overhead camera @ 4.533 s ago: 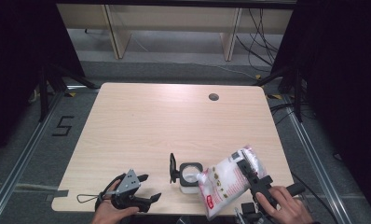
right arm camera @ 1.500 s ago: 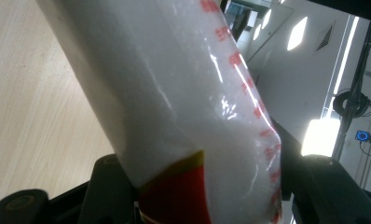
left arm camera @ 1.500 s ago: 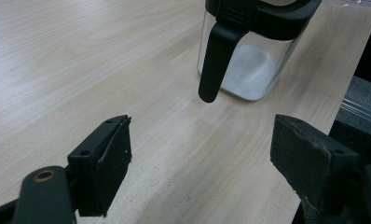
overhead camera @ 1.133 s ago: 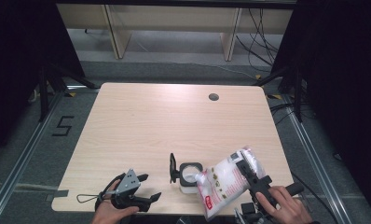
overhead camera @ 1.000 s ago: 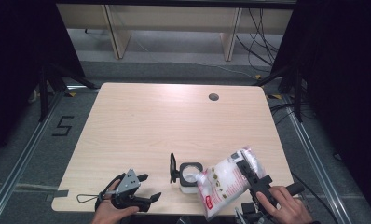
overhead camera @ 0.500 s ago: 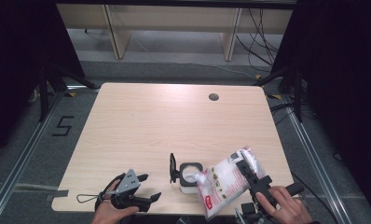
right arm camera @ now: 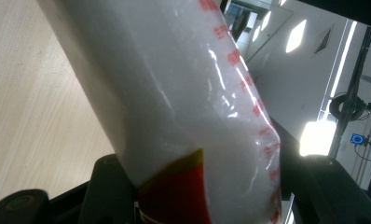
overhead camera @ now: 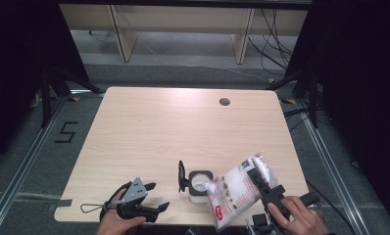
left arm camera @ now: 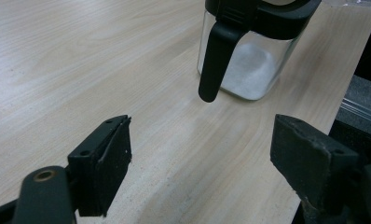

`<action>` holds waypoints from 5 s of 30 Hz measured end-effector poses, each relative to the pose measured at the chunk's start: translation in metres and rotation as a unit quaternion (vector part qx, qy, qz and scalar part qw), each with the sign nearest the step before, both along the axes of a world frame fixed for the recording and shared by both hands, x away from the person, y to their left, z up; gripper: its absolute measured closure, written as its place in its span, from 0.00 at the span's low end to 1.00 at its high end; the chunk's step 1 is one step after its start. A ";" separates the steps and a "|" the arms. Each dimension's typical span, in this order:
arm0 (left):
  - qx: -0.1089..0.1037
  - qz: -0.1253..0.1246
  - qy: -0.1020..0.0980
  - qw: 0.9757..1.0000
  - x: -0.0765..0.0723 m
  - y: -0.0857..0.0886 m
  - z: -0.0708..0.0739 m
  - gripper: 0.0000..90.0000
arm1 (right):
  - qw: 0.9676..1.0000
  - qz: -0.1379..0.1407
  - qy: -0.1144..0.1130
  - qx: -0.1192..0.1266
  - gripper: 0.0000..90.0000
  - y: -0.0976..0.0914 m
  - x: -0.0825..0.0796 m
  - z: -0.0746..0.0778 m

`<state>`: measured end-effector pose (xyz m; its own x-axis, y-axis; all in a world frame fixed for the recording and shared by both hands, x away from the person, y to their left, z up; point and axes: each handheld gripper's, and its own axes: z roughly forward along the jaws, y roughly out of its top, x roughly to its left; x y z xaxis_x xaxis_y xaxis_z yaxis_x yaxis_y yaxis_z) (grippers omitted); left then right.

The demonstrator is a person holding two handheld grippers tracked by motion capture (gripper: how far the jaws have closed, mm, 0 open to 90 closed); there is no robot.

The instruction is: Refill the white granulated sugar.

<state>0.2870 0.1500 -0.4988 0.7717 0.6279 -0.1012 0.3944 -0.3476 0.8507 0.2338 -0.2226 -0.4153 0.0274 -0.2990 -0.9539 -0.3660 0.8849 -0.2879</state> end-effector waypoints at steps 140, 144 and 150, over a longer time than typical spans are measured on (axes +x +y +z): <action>0.004 -0.004 -0.006 1.000 0.000 0.002 0.002 0.22 | 0.997 -0.049 0.056 -0.013 0.61 -0.021 0.027 -0.040; 0.007 -0.005 -0.006 1.000 0.001 0.003 0.002 0.22 | 0.996 -0.057 0.061 -0.010 0.61 -0.022 0.027 -0.042; 0.010 -0.004 -0.010 1.000 0.000 0.003 0.002 0.22 | 0.997 -0.047 0.065 -0.013 0.61 -0.022 0.029 -0.043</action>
<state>0.2875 0.1526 -0.4963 0.7780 0.6240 -0.0735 0.3745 -0.3666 0.8517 0.2632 -0.2445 -0.4586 -0.1244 -0.3186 -0.9397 -0.3171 0.9101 -0.2666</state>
